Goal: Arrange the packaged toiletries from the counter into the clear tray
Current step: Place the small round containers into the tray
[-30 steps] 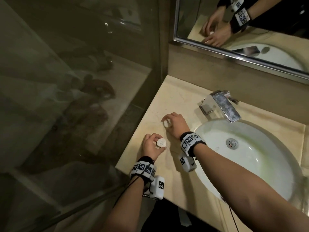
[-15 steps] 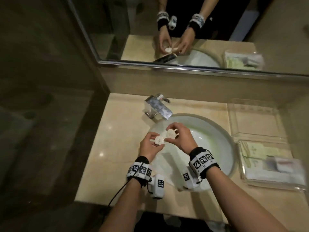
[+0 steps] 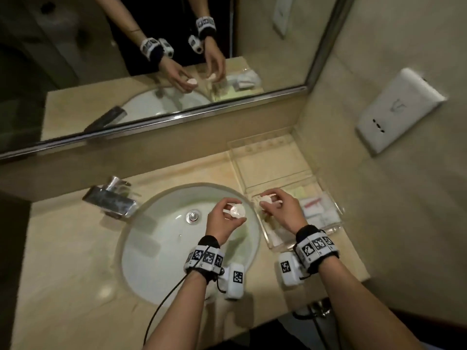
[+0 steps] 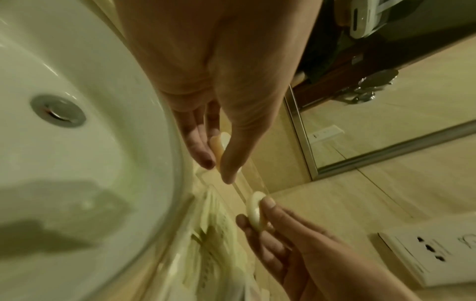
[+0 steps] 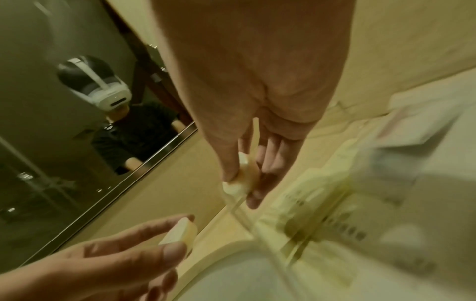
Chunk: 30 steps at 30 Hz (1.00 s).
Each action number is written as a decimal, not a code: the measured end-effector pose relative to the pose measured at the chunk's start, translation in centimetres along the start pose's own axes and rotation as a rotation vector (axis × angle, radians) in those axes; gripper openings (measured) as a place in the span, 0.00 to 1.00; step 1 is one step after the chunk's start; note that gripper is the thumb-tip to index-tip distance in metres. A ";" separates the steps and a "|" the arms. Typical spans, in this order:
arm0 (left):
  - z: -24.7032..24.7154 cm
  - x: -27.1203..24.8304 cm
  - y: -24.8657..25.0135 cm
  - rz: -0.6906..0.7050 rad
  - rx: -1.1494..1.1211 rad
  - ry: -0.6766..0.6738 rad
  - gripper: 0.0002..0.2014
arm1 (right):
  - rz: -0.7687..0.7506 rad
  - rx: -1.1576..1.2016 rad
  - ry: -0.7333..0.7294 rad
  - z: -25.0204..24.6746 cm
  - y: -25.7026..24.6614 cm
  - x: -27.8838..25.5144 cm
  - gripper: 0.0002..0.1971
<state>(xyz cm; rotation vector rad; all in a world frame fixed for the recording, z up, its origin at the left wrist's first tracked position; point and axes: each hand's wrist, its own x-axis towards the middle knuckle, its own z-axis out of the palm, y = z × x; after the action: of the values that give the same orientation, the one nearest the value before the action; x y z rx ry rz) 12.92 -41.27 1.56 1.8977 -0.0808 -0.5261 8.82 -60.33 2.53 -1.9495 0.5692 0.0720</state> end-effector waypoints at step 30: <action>11.5 5.2 4.8 0.026 0.018 -0.097 0.21 | 0.174 -0.552 0.310 -9.8 7.7 7.1 0.06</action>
<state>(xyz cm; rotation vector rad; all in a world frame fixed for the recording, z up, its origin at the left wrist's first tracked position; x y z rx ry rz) 13.96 -54.70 0.89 1.8858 -0.1736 -0.6016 9.89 -74.02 -1.74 -2.4616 1.0050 0.0383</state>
